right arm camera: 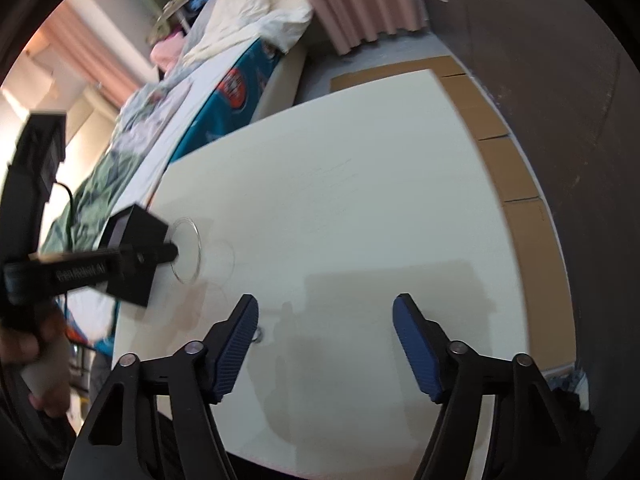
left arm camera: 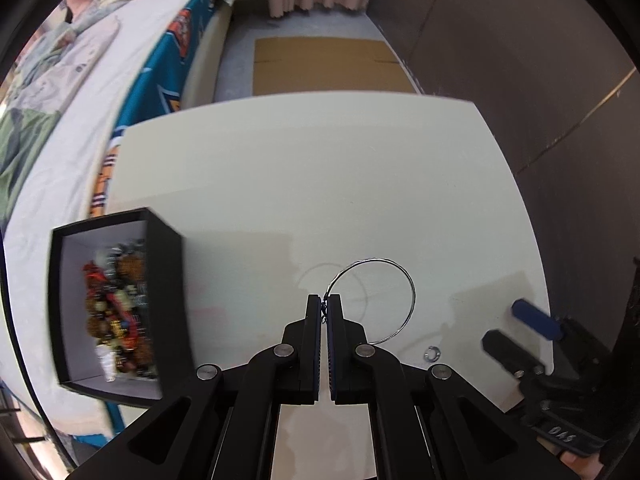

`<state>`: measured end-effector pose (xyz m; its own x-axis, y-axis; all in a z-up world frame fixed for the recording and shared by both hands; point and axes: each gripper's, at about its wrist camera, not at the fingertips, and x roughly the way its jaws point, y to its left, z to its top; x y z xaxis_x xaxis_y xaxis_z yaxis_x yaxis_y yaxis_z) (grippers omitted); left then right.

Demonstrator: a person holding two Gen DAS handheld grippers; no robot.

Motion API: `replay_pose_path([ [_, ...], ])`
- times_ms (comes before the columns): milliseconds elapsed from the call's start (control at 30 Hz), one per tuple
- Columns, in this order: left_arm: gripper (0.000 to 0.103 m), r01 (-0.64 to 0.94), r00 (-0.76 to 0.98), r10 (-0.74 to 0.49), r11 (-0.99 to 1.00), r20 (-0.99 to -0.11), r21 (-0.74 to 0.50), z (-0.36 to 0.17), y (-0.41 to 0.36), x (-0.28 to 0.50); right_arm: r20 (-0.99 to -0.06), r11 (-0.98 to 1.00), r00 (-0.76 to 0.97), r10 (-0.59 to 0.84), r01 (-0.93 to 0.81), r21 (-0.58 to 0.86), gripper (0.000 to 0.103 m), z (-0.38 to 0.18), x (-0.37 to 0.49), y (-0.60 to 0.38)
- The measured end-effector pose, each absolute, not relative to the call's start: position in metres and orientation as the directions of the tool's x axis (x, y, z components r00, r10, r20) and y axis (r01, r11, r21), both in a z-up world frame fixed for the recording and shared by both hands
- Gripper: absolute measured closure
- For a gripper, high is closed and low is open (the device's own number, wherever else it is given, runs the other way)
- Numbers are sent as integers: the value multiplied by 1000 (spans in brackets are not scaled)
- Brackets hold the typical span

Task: Organize jewelry
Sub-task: 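Carry the hoop to the box with the left tool while the right tool grasps the small silver ring, then open both tools over the box to drop the hoop and ring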

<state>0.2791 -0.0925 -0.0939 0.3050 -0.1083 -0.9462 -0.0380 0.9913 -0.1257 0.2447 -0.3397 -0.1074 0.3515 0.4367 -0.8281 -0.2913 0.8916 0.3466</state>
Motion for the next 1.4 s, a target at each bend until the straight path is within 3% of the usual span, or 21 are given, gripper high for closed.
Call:
replay_pose_path([
  [233,101,-78,354,-109,986,-929,-146,-76,-56,264,-857,876,308,414,-390,283,43,-113,232,-306],
  [567,101,-111,409,-153,970,-900,-216,-63,-6,243,-904,885,337,264,-458,87,50,-120,226,-273],
  [733,101,-142,424,-158,961,-892,-238,-63,21,237,-915,870,359,184,-493,-19,67,-120,217,-256],
  [800,101,-155,428,-160,957,-890,-247,-64,31,234,-921,862,341,188,-506,-12,89,-118,215,-249],
  [1167,99,-188,430,-250,915,-867,-357,-72,73,228,-894,859,337,295,-503,94,89,-80,215,-216],
  [1200,93,-185,429,-260,912,-865,-366,-72,75,227,-886,855,338,317,-506,113,89,-74,215,-211],
  [1267,69,-184,440,-268,907,-857,-378,-69,80,223,-863,840,341,373,-519,158,89,-60,216,-201],
  [1300,45,-186,459,-268,904,-847,-386,-66,84,220,-854,833,340,393,-525,175,89,-55,219,-196],
  [1333,32,-189,479,-265,900,-837,-393,-63,89,218,-845,825,338,414,-531,193,89,-49,219,-190],
  [1400,30,-195,520,-254,895,-815,-402,-54,99,211,-825,807,333,456,-546,225,89,-37,220,-178],
])
